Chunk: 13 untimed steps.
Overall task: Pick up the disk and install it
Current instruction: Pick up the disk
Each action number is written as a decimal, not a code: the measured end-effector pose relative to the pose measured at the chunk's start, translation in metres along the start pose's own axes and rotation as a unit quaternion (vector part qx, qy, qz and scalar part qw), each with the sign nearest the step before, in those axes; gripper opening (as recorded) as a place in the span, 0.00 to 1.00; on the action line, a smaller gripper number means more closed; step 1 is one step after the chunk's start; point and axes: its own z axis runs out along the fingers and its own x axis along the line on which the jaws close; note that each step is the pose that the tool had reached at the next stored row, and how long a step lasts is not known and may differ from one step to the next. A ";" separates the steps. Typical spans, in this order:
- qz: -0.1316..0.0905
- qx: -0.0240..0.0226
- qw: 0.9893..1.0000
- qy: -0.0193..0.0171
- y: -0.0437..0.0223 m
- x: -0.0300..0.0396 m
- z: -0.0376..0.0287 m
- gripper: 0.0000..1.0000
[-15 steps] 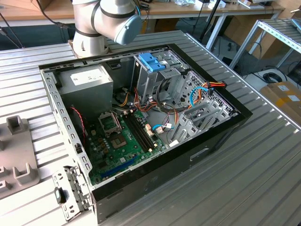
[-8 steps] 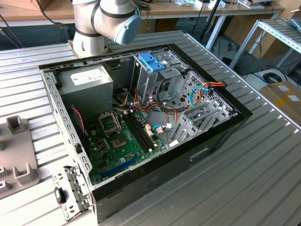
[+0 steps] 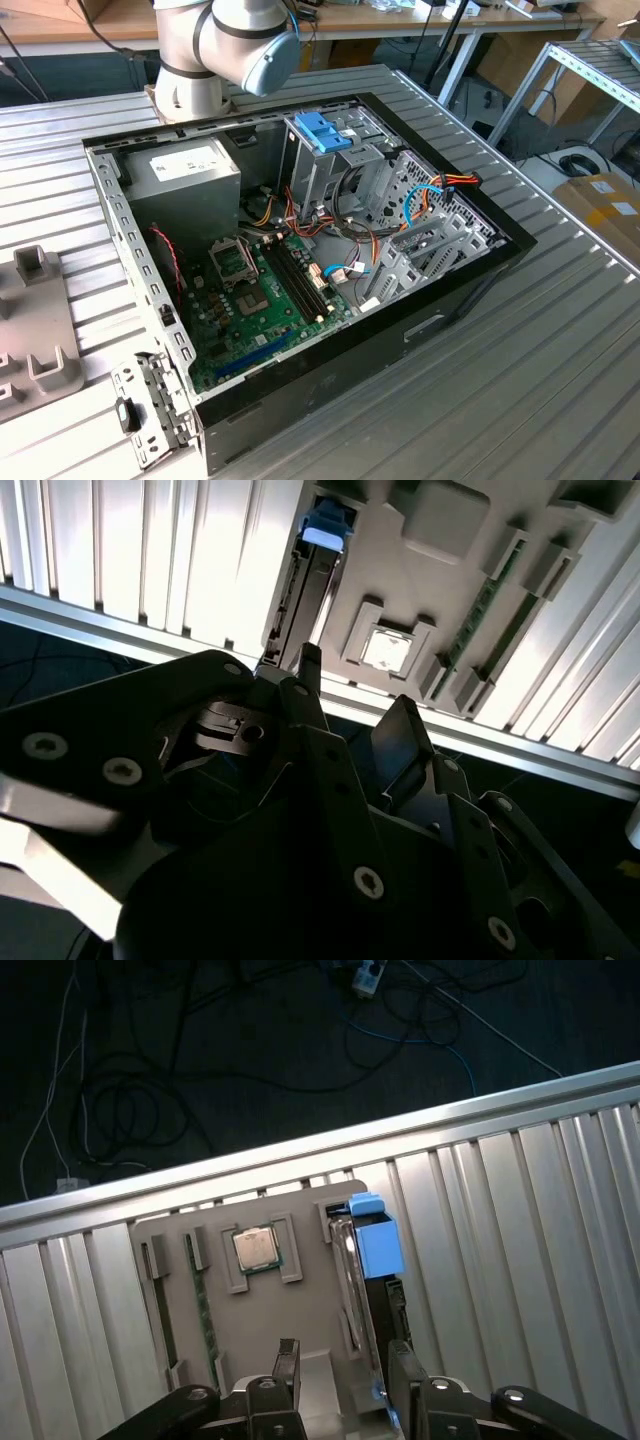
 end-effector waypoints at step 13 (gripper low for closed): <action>-0.004 0.000 1.000 0.000 0.0022 -0.0114 0.0147 0.48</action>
